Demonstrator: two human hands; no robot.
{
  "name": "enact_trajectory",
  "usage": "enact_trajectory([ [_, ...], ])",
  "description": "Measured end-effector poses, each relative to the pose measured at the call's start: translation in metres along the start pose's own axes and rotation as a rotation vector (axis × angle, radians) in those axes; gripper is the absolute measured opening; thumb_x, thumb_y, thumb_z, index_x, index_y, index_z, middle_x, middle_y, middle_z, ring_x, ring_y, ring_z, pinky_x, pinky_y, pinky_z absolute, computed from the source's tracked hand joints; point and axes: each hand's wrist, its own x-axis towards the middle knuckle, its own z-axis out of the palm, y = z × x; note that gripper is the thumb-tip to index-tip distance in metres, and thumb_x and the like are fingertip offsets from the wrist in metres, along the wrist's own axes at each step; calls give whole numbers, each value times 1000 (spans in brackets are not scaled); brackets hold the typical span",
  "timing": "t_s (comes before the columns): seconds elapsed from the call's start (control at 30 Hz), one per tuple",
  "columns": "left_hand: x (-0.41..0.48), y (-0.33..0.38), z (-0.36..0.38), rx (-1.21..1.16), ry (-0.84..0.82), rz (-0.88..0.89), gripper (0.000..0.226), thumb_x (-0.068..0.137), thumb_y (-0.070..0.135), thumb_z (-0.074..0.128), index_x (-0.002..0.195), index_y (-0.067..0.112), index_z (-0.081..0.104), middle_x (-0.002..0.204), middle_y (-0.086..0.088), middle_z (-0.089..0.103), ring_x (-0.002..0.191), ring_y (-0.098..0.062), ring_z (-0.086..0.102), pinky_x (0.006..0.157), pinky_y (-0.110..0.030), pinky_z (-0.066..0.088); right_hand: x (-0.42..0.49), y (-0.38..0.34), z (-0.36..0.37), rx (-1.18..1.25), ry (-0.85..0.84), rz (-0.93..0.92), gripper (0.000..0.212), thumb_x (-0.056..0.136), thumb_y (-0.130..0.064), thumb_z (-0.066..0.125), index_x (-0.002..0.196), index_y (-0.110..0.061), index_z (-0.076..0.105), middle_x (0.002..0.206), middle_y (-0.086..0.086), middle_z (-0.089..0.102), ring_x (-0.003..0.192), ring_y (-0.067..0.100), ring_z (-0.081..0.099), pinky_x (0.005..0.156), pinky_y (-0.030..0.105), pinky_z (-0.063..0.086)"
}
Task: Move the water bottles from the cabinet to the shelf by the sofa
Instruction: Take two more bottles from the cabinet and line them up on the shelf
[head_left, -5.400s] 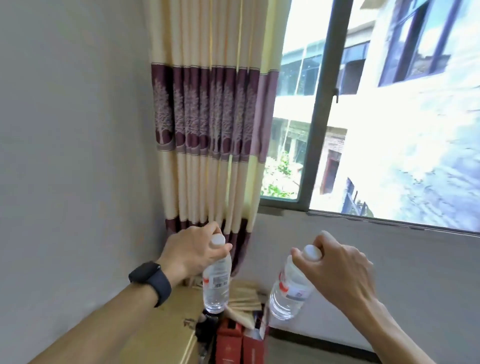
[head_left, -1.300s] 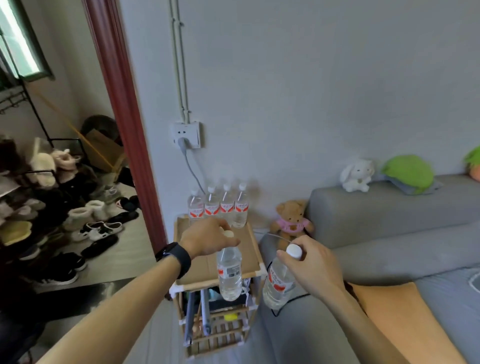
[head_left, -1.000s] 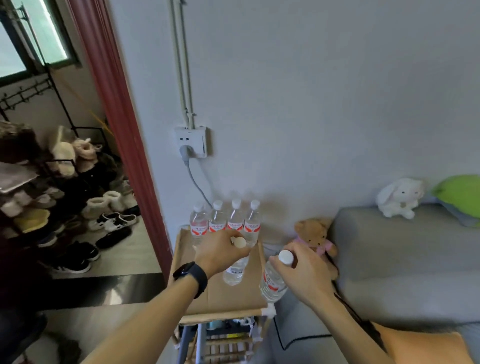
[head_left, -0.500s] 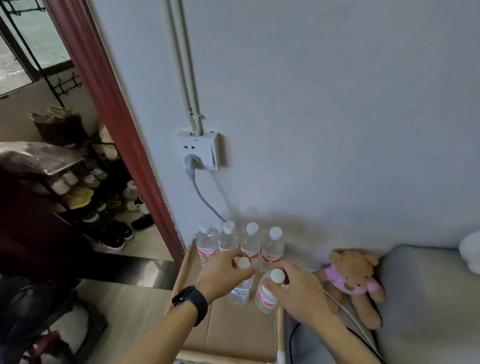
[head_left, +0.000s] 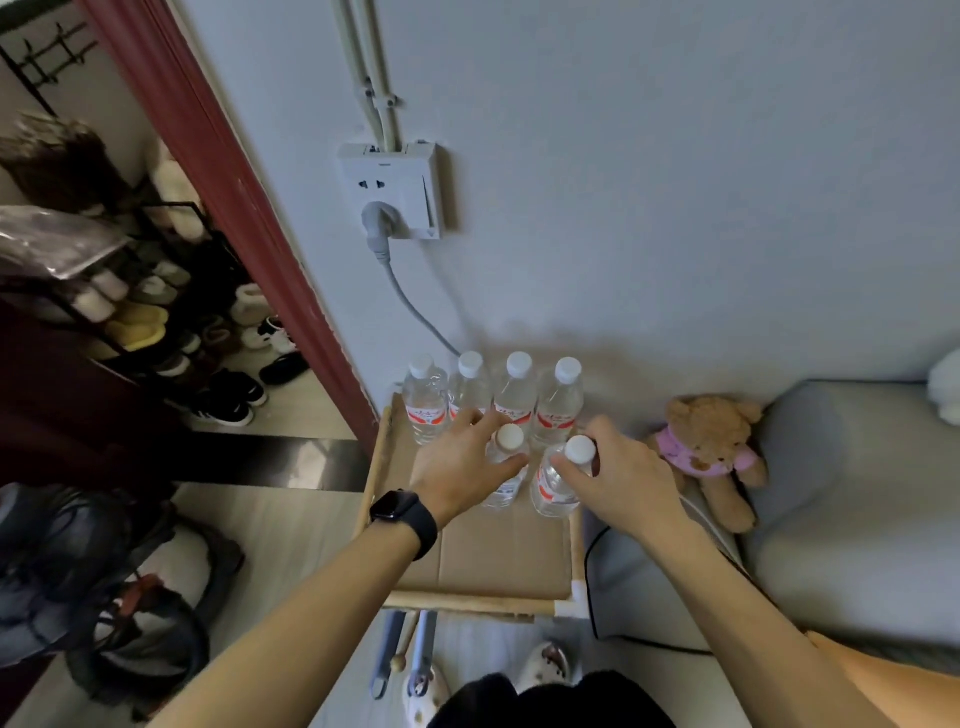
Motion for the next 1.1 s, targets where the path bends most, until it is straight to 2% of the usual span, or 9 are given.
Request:
enact_trajectory([
  [0.17,1,-1,-2,52,37,23,54,79,73,56,115,33,53,116,12,52,89,-14,61,69,-40,56,-1,-5,2,-90,27,125,45,80,-76,46,97,-34,42,89,-11,54,90,21,61,68,34,42],
  [0.27,4,0,-2,95,62,93,44,84,65,58,110,30,57,107,12,55,83,-12,58,63,-30,52,-1,-4,4,-91,88,49,37,87,-64,52,100,-29,47,94,-7,61,87,20,62,69,34,46],
  [0.33,8,0,-7,33,0,136,37,85,55,65,112,29,62,108,15,56,82,-7,55,65,-22,44,-1,-3,3,-101,36,-45,31,90,-53,55,109,-29,49,105,-4,60,93,21,60,71,34,45],
  [0.47,17,-1,-28,-54,-171,159,40,80,43,73,119,37,65,107,19,61,89,-4,57,79,-27,49,4,-2,-9,-107,-98,-76,40,91,-47,56,128,-35,48,121,-5,52,107,22,57,76,32,40],
  [0.57,17,0,-31,-29,-202,152,46,80,46,72,124,38,60,113,16,60,98,-6,56,84,-28,48,5,-2,-12,-155,-100,-38,49,84,-63,55,126,-38,47,119,-9,55,108,21,58,79,35,46],
  [0.67,13,1,-22,7,-171,124,57,75,59,71,125,37,55,116,17,55,98,-7,56,84,-30,50,4,-1,-14,-191,-63,15,57,78,-75,52,117,-34,50,109,-11,63,100,18,62,73,34,46],
  [0.8,10,2,-11,12,-121,88,44,77,58,72,110,31,60,108,11,65,96,-12,61,81,-36,53,2,1,-16,-208,-23,-77,39,89,-58,53,116,-30,53,110,-4,67,101,22,62,68,33,38],
  [0.9,12,10,-12,-11,-123,74,37,82,44,73,114,29,63,111,8,69,103,-15,62,86,-36,52,5,1,-15,-132,-36,-102,28,93,-48,54,109,-25,55,103,0,69,96,25,62,66,32,32],
  [1.1,18,21,-12,-100,-130,43,35,84,35,74,116,28,61,110,8,69,103,-13,62,84,-27,47,21,15,-17,-16,-96,-125,32,93,-45,55,121,-30,56,110,-3,69,102,22,62,76,35,45],
])
